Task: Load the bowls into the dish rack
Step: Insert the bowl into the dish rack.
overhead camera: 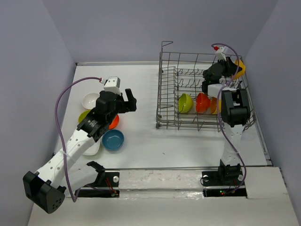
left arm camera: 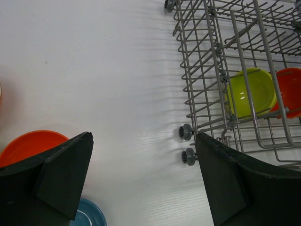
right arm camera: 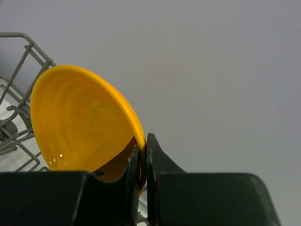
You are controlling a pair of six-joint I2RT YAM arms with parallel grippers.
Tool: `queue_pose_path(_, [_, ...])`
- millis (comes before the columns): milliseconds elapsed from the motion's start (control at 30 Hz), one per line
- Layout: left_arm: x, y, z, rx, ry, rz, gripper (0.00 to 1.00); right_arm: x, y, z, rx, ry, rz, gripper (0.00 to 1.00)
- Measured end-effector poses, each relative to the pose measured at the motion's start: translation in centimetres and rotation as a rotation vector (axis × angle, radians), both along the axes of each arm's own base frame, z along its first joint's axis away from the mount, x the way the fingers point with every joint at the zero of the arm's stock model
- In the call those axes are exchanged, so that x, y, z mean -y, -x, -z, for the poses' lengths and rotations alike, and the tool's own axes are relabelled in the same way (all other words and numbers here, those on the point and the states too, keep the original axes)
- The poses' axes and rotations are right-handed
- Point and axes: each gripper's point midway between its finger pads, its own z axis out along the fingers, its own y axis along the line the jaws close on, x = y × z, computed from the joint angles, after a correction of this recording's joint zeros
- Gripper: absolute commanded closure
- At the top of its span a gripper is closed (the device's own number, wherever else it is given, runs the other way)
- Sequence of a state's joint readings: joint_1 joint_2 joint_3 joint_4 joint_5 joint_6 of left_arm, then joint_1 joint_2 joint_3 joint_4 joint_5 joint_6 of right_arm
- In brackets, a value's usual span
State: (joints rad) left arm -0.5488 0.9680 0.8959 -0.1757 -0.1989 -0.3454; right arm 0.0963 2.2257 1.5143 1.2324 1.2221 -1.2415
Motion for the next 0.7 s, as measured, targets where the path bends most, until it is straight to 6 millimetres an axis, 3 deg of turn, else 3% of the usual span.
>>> queue_pose_path(700, [0.19,0.09,0.02,-0.001,-0.001,0.006,0.01,0.54,0.43,0.39,-0.016,-0.025,-0.002,0.99])
